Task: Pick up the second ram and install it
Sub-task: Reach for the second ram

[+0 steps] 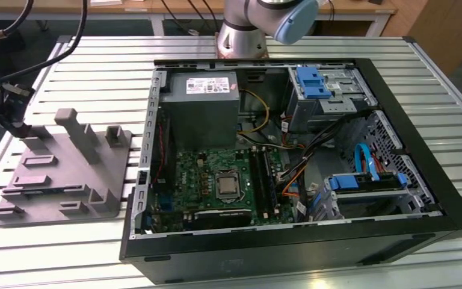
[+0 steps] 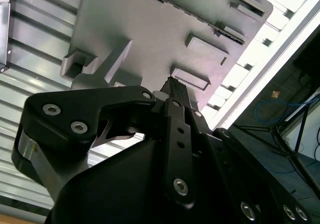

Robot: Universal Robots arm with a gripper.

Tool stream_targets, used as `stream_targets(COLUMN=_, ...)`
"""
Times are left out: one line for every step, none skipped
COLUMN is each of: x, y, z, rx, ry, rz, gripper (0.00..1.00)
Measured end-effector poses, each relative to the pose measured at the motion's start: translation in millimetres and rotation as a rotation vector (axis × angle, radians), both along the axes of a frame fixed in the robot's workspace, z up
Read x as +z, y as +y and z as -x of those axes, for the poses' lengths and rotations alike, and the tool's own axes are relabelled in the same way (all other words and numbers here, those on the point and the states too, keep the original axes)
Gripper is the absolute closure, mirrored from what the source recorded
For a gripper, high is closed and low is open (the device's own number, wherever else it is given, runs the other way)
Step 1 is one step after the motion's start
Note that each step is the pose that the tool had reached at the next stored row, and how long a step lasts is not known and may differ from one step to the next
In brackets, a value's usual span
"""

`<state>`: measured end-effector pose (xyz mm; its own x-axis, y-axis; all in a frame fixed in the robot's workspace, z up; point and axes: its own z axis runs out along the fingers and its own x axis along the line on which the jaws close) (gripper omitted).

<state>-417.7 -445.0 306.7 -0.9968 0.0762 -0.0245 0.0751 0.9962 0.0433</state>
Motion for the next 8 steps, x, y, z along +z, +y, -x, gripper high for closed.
stream_targets(x=-1.8, y=-1.8, z=0.2, rx=0.0, ry=0.0, rz=-0.0001, gripper=0.9)
stream_targets(x=-3.8, y=-4.0, z=0.4, rx=0.0, ry=-0.0001, rz=-0.0001, gripper=0.9)
stream_targets(x=-5.6, y=-5.9, z=0.5, rx=0.0, ry=0.0, rz=-0.0001, gripper=0.9)
stream_targets(x=-7.4, y=-8.0, z=0.7, rx=0.0, ry=-0.0001, rz=-0.0001, gripper=0.9)
stream_targets(x=-9.1, y=-10.2, z=0.8, rx=0.0, ry=0.0, rz=0.0, gripper=0.9)
stream_targets(x=-10.9, y=-12.3, z=1.0, rx=0.0, ry=0.0, rz=0.0, gripper=0.9)
stream_targets(x=-12.8, y=-14.4, z=1.2, rx=0.0, ry=-0.0001, rz=-0.0001, gripper=0.9)
stream_targets(x=-14.5, y=-16.4, z=1.3, rx=0.0, ry=-0.0001, rz=-0.0001, gripper=0.9)
